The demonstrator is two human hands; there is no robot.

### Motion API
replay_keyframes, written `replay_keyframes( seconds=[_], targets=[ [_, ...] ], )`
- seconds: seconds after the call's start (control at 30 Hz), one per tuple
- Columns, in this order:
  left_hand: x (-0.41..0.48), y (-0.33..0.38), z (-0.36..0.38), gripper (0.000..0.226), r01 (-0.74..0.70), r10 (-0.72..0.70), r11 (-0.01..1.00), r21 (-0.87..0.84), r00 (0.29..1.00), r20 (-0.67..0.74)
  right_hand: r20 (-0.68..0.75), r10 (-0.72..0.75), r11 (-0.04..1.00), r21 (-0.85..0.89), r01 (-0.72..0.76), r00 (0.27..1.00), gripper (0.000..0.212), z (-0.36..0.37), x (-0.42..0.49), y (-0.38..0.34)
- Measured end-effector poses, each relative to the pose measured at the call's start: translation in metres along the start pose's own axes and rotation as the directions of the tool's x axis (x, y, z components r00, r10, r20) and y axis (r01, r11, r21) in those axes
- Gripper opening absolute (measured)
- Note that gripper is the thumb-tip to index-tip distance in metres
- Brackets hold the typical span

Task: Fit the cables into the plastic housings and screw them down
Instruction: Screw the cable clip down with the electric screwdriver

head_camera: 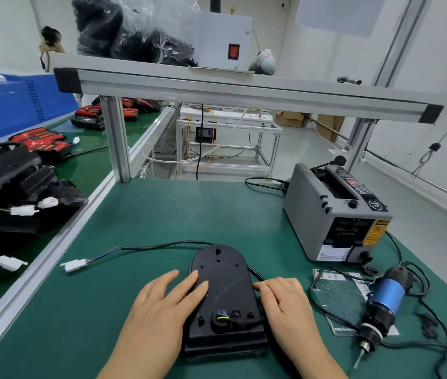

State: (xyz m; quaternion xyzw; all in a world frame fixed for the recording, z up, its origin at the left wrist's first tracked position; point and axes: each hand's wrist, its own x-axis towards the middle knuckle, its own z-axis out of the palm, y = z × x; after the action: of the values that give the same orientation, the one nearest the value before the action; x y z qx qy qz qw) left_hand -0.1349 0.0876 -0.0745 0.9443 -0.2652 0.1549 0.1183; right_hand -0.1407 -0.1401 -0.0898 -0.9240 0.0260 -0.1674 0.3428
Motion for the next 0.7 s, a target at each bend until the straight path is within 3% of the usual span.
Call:
replay_keyframes(
  seconds=[0.13,0.23,0.33,0.37,0.43,0.53,0.7],
  targets=[
    [0.004,0.001,-0.002,0.066,-0.013,0.014,0.98,0.198,1.0,-0.001,0.009,0.006,1.0,-0.003,-0.005,1.0,0.022,0.0,0.0,0.0],
    [0.007,0.001,-0.007,0.053,-0.061,0.065,0.985,0.161,0.998,-0.019,0.013,0.007,1.0,-0.002,-0.007,1.0,0.022,0.0,-0.001,0.0],
    [0.01,0.0,-0.01,0.075,-0.028,0.022,0.995,0.092,0.998,0.059,0.015,0.001,1.0,-0.015,-0.001,1.0,0.023,0.0,-0.001,0.001],
    [0.009,0.0,-0.01,0.07,-0.035,0.03,0.995,0.089,0.998,0.06,0.019,-0.003,1.0,-0.023,0.003,1.0,0.024,0.0,-0.001,0.001],
    [0.006,0.002,-0.011,0.052,-0.034,0.03,0.994,0.102,0.998,0.047,0.022,-0.007,1.0,-0.025,0.008,1.0,0.024,0.0,0.0,0.001],
    [0.006,0.003,-0.006,0.065,-0.004,-0.001,0.979,0.203,1.0,0.026,0.018,0.001,1.0,-0.021,0.0,1.0,0.025,0.0,0.0,0.0],
    [0.006,0.001,0.0,0.066,-0.009,0.018,0.968,0.251,0.999,-0.033,0.017,0.002,1.0,-0.022,-0.002,1.0,0.025,-0.001,-0.001,0.0]
  ],
)
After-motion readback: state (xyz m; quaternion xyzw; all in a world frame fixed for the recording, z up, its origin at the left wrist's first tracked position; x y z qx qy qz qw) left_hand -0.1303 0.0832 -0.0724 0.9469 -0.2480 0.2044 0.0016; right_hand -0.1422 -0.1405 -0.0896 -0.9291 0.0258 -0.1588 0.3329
